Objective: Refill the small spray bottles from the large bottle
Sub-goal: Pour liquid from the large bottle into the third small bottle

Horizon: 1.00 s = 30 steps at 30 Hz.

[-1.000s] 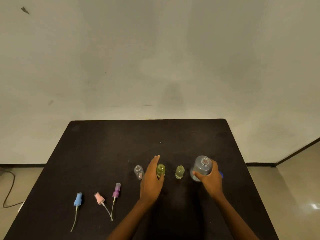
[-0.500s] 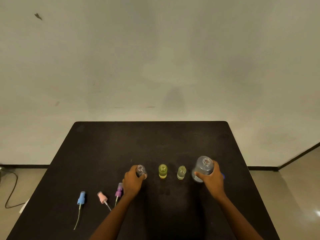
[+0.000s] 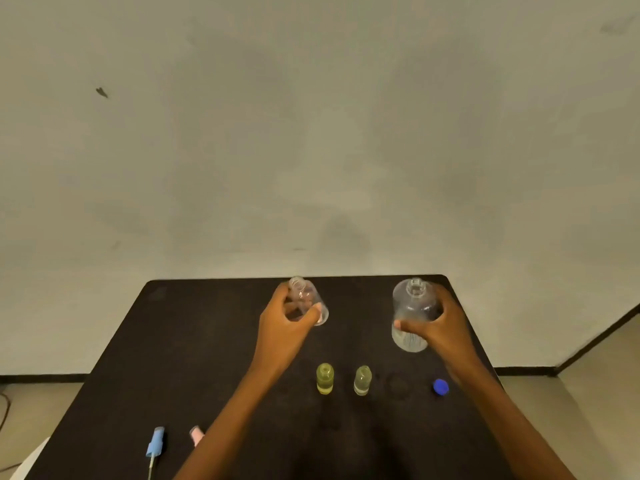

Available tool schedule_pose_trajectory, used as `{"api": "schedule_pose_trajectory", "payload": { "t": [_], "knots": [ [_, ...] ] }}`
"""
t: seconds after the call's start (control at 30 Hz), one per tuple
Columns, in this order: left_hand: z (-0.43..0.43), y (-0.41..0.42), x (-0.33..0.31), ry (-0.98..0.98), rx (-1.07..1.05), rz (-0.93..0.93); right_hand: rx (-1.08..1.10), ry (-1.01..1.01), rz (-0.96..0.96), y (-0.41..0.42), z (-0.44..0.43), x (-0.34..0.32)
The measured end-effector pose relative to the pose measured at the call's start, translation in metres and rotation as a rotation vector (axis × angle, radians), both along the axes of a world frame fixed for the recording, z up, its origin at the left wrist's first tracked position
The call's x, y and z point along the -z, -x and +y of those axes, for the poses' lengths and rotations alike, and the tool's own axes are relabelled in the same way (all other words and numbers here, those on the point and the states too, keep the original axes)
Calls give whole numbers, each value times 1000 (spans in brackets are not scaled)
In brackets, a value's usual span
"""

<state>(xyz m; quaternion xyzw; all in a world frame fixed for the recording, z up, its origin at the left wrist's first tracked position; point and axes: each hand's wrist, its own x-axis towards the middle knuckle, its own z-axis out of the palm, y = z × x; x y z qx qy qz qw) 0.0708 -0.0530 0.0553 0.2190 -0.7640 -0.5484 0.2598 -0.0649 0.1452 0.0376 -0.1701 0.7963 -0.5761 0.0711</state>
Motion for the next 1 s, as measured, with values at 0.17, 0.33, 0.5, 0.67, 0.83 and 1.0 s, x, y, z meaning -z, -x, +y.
{"api": "schedule_pose_trajectory", "payload": {
  "t": [0.17, 0.33, 0.5, 0.67, 0.83, 1.0],
  "knots": [
    [16, 6, -90, -69, 89, 169, -43, 42, 250, -4, -10, -101],
    [23, -3, -158, -117, 201, 249, 1, 49, 533, -13, -19, -177],
    [24, -11, -188, -163, 318, 261, 101, -21, 825, -20, -27, -223],
    [20, -12, -203, -105, 344, 269, 155, -30, 1048, -25, -36, -254],
    [20, -14, -215, -95, 357, 289, 167, -68, 1162, -29, -39, -269],
    [19, -17, -224, -86, 355, 307, 199, -139, 1276, -36, -41, -278]
  ]
}}
